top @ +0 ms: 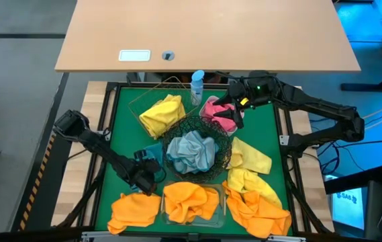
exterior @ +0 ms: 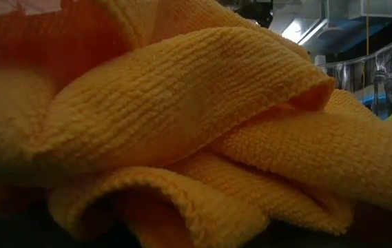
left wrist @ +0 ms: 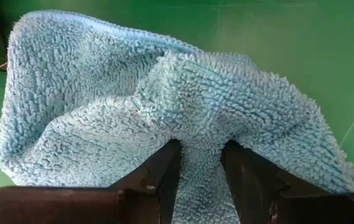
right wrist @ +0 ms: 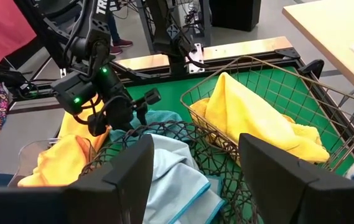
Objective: Sort microfiber towel by color & place in baskets
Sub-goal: Put the blue microfiber towel into the black wire basket
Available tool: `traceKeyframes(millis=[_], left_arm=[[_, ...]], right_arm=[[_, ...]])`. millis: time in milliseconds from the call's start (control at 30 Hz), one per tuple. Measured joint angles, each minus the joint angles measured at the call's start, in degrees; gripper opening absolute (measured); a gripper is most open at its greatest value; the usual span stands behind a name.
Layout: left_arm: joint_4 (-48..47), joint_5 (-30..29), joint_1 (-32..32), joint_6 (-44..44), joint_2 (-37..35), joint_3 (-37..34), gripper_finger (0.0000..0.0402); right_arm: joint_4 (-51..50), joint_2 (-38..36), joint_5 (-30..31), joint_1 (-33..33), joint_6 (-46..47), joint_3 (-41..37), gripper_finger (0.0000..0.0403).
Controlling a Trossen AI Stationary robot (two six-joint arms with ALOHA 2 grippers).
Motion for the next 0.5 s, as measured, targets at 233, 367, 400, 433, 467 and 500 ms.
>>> traceKeyframes(millis=[233,367,400,433,467,500], left_arm=[[1.1,0.9,0.9,-1.5,0.1,-0.1,0.0069],[1.9,0.6,0.9,-2.0,0.1,-0.2,0.0012],[1.9,0.5,0.9,-2.6,0.1,-0.2,0.0010],[1.9,0.6,0.9,-2.9,0.0,-0.2,0.0010],[2.0,0.7,0.9,-2.9,-0.2,-0.3,0.0009],[2.0,0.8,0.9,-2.9,-0.8,-0.4,0.0007]], right_arm=[[-0.7,0.0,0.0,0.0,0.0,0.0,0.0234],[-4.1,-0.7,0.0,0.0,0.0,0.0,0.0234],[-5.3,-1.0,0.0,0.0,0.0,0.0,0.0234],[-6.5,-1.4,0.0,0.0,0.0,0.0,0.0234],[-7.9,-1.8,0.0,0.0,0.0,0.0,0.0234],[-9.2,-2.3,0.0,0.0,0.0,0.0,0.0234]])
